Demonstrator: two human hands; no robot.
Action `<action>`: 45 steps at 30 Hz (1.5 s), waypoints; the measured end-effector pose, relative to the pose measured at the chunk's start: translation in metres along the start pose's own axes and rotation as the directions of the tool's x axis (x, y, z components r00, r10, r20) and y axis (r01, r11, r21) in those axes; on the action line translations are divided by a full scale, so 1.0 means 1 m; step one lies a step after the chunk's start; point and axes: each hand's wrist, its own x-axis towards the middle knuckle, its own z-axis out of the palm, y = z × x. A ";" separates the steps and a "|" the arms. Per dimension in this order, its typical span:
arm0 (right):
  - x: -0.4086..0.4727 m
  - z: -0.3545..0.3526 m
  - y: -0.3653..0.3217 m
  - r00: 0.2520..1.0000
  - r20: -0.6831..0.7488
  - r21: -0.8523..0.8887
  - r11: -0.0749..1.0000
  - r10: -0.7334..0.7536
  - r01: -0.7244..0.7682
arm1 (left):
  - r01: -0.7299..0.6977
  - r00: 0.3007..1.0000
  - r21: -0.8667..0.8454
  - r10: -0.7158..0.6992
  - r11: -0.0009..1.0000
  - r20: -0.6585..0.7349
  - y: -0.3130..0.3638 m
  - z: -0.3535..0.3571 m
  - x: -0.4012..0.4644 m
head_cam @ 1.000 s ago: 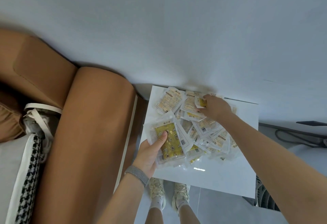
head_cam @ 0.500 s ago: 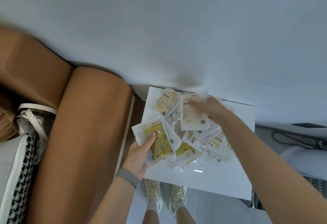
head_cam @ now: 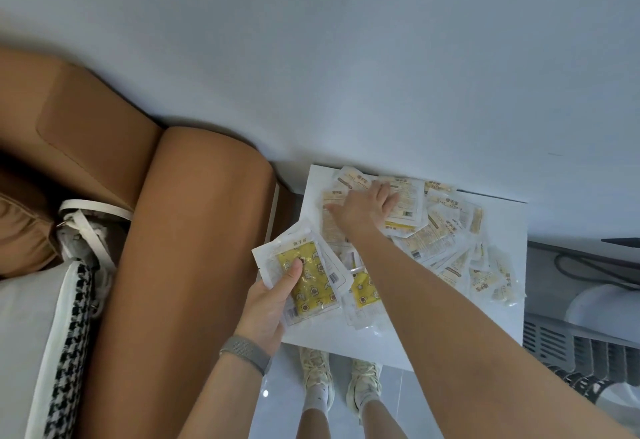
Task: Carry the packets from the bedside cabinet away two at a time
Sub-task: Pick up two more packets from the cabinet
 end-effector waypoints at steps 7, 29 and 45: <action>-0.004 0.010 0.002 0.981 -0.193 0.009 0.999 -0.033 0.035 | -0.011 1.000 0.022 0.011 1.000 0.012 0.017 0.004 0.006; 0.015 -0.007 0.005 0.964 -0.215 0.086 0.981 -0.155 0.177 | -0.012 1.000 0.083 0.014 0.996 -0.020 0.020 -0.018 0.018; -0.098 -0.030 0.040 0.993 0.039 0.975 0.221 -0.112 -0.014 | -0.112 0.990 0.078 0.118 0.991 -0.073 0.028 -0.026 -0.005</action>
